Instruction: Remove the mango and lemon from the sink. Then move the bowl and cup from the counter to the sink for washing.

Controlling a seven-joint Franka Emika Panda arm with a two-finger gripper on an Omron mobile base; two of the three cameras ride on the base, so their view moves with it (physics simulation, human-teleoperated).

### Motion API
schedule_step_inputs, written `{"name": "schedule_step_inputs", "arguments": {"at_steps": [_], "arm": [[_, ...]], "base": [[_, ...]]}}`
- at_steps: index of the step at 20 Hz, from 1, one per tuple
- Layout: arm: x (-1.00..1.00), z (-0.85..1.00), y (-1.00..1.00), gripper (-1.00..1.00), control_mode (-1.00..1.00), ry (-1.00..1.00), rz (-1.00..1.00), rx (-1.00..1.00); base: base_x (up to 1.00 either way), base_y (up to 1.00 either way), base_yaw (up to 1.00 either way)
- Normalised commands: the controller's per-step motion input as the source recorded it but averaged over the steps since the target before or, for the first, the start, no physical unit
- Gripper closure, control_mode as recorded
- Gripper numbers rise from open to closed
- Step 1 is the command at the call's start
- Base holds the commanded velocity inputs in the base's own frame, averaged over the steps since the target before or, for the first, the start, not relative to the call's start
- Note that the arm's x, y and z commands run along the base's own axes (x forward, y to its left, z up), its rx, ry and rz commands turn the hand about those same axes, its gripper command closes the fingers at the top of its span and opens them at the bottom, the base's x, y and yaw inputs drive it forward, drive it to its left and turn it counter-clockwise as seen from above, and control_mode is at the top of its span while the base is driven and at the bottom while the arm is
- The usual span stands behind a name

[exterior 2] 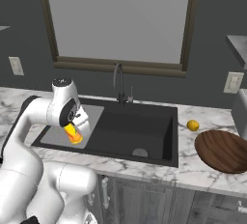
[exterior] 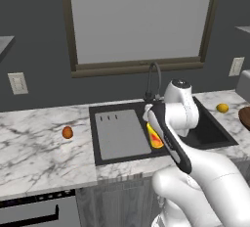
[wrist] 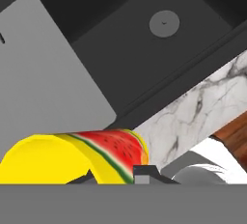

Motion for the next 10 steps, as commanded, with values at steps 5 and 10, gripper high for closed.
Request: {"name": "schedule_step_inputs", "arguments": {"at_steps": [5, 10], "arm": [[0.00, 0.00, -0.40, 1.00, -1.00, -0.01, 0.00, 0.02], [0.05, 0.00, -0.37, 1.00, -1.00, -0.03, 0.00, 0.03]], "base": [[0.00, 0.00, 0.00], [0.00, 0.00, 0.00]]}}
